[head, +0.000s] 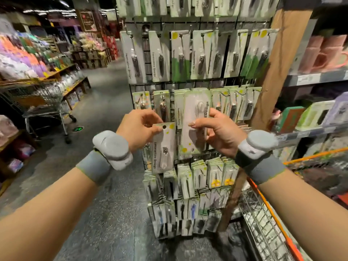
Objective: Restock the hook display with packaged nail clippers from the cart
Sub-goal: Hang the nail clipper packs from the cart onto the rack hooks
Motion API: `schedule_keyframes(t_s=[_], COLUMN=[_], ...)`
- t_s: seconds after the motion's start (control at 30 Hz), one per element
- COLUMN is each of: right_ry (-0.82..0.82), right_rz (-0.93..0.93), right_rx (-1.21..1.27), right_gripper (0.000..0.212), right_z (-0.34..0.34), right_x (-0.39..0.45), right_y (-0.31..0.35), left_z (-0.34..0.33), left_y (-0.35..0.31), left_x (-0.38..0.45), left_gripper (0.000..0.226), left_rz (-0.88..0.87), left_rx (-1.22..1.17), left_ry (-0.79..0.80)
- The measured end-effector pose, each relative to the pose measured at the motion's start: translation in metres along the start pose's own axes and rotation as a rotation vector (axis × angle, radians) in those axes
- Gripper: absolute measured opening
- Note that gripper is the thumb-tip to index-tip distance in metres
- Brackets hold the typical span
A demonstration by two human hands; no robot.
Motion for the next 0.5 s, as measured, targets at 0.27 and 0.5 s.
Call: schedule_keyframes(t_s=[0.27, 0.5], right_ry=[-0.106, -0.153], right_rz=[-0.009, -0.028], right_rx=[-0.078, -0.107], right_gripper=[0.046, 0.033], right_z=[0.014, 0.02], right_x=[0.021, 0.04], right_y=[-0.036, -0.057], left_z=[-0.027, -0.046], left_y=[0.027, 0.048], left_x=[-0.005, 0.006], left_gripper=[0.007, 0.013], left_rz=[-0.093, -0.075], left_rx=[0.312, 0.479], left_ry=[0.147, 0.213])
Point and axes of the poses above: each hand's wrist, its own x-axis towards the middle knuckle, its own z-axis out of the back of the hand, y = z × x, the point moved 2 cm from there along x, towards the middle knuckle, and after that the axes turned 15 degrees about -z, right-handed, at the moved point
